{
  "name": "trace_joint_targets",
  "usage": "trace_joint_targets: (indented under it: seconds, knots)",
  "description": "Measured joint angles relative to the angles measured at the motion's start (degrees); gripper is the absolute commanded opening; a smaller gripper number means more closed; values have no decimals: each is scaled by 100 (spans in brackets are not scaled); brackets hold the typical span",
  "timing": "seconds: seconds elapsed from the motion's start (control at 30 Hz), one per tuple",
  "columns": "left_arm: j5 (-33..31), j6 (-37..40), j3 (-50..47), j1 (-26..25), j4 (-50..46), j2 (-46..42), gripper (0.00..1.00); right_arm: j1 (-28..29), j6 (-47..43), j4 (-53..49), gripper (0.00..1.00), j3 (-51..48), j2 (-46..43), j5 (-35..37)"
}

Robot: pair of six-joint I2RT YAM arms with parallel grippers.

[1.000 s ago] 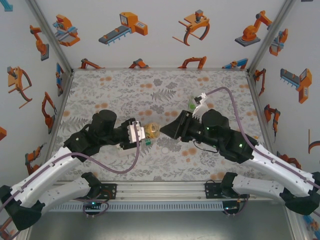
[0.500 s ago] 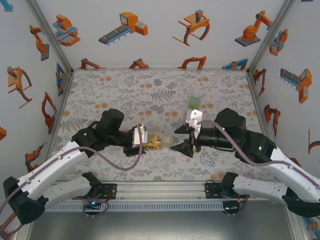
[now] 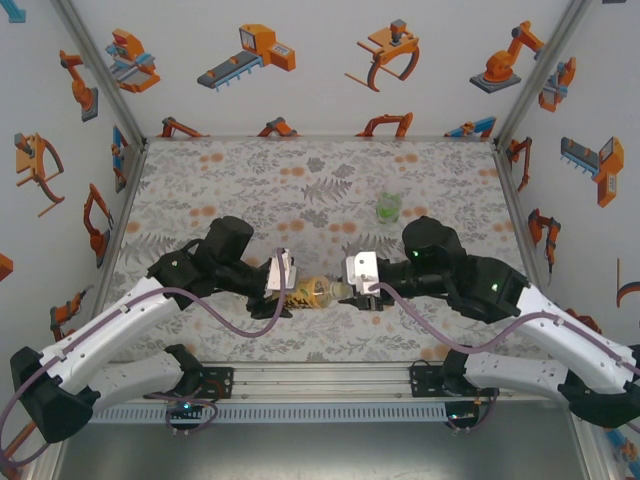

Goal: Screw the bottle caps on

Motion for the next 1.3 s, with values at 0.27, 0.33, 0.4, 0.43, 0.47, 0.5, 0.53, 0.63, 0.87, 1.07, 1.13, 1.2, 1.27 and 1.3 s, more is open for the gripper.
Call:
trace_joint_targets:
  seconds: [0.27, 0.33, 0.4, 0.43, 0.47, 0.5, 0.53, 0.63, 0.87, 1.07, 1.13, 1.2, 1.27, 1.3]
  knots:
    - [50, 2, 2, 0, -22, -28, 0, 0, 319, 367, 16, -258, -201, 37]
    - [-7, -2, 2, 0, -20, -72, 0, 0, 658, 584, 10, -387, -280, 94]
    - [-170, -4, 0, 0, 4, -162, 0, 0, 1239, 925, 4, -581, -380, 240]
    - [-264, -7, -2, 0, 17, -210, 0, 0, 1493, 1054, 0, -654, -413, 328]
    - [-385, -7, -9, 0, 42, -264, 0, 0, 1878, 1231, 0, -739, -446, 448]
    - [-507, -9, -22, 0, 74, -321, 0, 0, 2339, 1414, 0, -828, -470, 605]
    - [-634, -13, -42, 0, 118, -374, 0, 0, 2682, 1541, 0, -894, -487, 745]
    - [-1025, -33, -107, 0, 238, -503, 0, 0, 4203, 1915, 0, -1093, -479, 1307]
    - [-1904, -94, -293, 37, 280, -728, 0, -76, 8129, 2964, 0, -1746, -245, 2201]
    - [-2299, -177, -446, 66, 299, -855, 0, -98, 9882, 3178, 3, -1965, -85, 2559]
    - [-2302, -181, -446, 66, 350, -863, 0, -98, 10048, 3158, 16, -1954, -96, 2603]
    - [-2284, -179, -446, 63, 389, -861, 0, -98, 10065, 2981, 32, -1845, -94, 2608]
    - [-2205, -179, -446, 55, 492, -857, 0, -96, 9901, 2686, 46, -1615, -85, 2601]
    - [-2153, -184, -446, 52, 555, -855, 0, -96, 9753, 2546, 50, -1486, -83, 2577]
